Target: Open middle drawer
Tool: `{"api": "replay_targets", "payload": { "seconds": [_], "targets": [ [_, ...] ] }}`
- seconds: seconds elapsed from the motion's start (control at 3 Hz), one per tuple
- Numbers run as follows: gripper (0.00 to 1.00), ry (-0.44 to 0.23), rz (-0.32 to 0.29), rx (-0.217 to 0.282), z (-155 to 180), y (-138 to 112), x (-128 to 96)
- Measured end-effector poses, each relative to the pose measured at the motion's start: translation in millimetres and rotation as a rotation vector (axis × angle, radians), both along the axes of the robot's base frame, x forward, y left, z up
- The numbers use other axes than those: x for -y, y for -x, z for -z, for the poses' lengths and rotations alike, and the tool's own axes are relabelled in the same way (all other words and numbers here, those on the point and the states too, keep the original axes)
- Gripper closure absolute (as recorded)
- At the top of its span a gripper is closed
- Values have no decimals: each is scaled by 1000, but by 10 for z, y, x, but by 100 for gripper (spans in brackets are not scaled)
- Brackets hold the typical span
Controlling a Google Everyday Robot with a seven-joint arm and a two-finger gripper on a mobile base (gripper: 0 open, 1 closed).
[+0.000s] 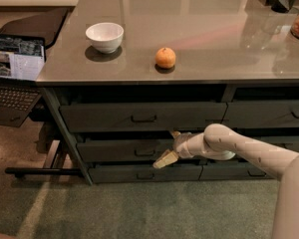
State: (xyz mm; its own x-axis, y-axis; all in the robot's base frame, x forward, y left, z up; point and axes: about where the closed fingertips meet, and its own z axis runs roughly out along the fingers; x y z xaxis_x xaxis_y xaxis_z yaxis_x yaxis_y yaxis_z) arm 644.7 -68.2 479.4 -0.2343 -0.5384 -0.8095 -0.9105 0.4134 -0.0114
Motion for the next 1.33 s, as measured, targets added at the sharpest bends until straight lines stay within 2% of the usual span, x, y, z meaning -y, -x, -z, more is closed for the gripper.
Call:
{"api": "replay_targets", "payload": {
  "seconds": [1.0, 1.33],
  "targets": [
    [0, 58, 41, -38, 310, -151, 97],
    [17, 86, 34, -42, 326, -162, 132]
  ]
}}
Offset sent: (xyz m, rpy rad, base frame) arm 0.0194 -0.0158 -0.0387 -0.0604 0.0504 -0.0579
